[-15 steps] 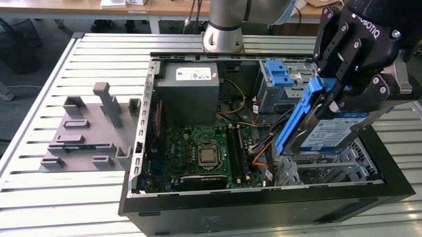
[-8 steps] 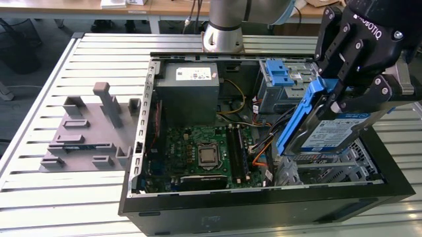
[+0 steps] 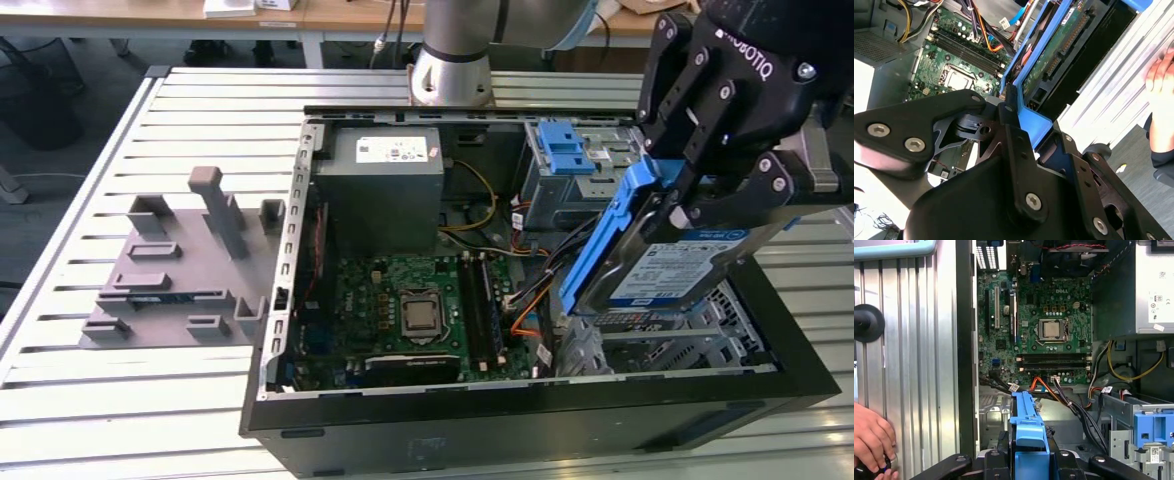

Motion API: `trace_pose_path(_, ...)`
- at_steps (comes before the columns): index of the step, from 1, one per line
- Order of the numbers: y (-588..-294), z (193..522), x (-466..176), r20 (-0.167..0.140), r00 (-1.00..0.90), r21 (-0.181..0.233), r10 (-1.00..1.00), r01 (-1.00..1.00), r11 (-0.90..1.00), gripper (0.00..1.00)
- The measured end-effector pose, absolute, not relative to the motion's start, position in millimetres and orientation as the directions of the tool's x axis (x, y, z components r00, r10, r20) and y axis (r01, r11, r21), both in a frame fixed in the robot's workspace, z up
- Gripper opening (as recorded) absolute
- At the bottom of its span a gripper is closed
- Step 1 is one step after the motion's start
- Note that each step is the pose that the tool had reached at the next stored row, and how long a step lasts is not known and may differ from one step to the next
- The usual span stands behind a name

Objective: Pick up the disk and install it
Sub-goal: 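Insert the disk into the insertion slot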

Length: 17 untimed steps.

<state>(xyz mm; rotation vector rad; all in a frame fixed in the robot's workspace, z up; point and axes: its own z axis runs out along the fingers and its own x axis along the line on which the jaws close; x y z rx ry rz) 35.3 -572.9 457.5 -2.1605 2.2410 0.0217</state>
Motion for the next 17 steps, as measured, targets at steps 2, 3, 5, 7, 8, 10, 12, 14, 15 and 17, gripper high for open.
trace_pose_path(2, -572.9, 457.5, 35.8, -0.03, -0.036, -0.01, -0.999, -0.999, 0.037, 0.36)
trace_pose_path(3, -572.9, 457.3, 36.8, -0.03, -0.036, -0.01, -0.999, -0.999, 0.037, 0.36)
trace_pose_path(5, -572.9, 456.7, 39.8, -0.03, -0.036, -0.01, -0.999, -0.999, 0.037, 0.36)
trace_pose_path(7, -572.9, 455.8, 42.7, -0.03, -0.036, -0.01, -0.999, -0.999, 0.037, 0.36)
trace_pose_path(8, -572.9, 455.3, 44.0, -0.03, -0.036, -0.01, -0.999, -0.999, 0.037, 0.36)
trace_pose_path(10, -572.9, 453.9, 47.2, -0.03, -0.036, -0.01, -0.999, -0.999, 0.037, 0.36)
trace_pose_path(12, -572.9, 452.6, 50.8, -0.03, -0.036, -0.01, -0.999, -0.999, 0.037, 0.36)
trace_pose_path(14, -572.9, 451.3, 53.9, -0.03, -0.036, -0.01, -0.999, -0.999, 0.037, 0.36)
trace_pose_path(15, -572.9, 450.8, 55.1, -0.03, -0.036, -0.01, -0.999, -0.999, 0.037, 0.36)
trace_pose_path(17, -572.9, 449.8, 57.0, -0.03, -0.036, -0.01, -0.999, -0.999, 0.037, 0.36)
